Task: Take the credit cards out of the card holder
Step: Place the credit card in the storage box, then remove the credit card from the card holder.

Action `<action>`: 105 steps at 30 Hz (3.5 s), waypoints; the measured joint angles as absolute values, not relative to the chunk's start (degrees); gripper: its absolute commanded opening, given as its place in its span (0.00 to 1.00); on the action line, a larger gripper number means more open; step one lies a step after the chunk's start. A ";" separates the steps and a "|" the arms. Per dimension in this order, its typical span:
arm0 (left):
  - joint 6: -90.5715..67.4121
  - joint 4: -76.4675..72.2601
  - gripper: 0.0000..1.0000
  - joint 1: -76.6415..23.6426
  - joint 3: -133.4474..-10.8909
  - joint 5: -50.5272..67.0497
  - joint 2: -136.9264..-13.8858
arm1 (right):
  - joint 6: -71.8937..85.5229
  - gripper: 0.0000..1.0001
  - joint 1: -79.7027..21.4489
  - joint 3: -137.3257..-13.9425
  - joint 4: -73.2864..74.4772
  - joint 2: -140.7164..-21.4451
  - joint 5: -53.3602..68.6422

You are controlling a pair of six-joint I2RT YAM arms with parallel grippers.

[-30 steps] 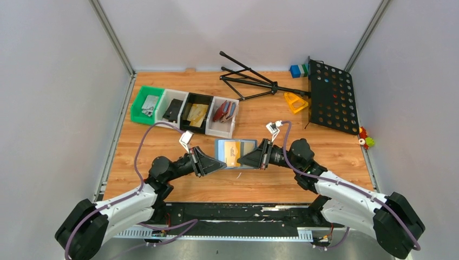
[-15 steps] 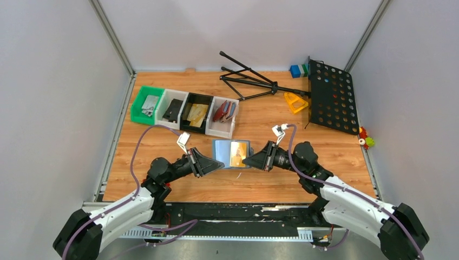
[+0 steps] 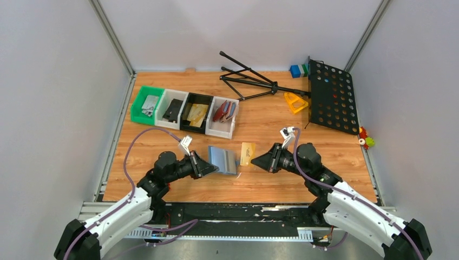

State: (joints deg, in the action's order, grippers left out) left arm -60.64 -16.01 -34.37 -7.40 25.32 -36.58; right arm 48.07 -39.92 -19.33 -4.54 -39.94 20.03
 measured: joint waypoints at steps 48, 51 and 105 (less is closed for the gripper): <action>-49.23 36.67 0.00 -30.24 -21.41 5.76 -38.81 | 38.96 0.33 -47.24 -83.99 -11.07 -117.97 4.80; -48.58 35.75 0.00 -30.24 -21.41 6.17 -38.81 | 37.50 0.41 -47.24 -85.71 -10.59 -118.98 4.51; -46.83 9.13 0.00 -30.24 -15.88 24.05 -34.98 | 31.81 1.00 -47.18 -30.76 1.61 -54.85 4.12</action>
State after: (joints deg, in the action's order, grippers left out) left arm -46.83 9.13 -30.24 -15.88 24.05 -34.98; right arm 31.81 -47.18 -30.76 1.61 -54.85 4.12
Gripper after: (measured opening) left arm 0.019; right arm 0.998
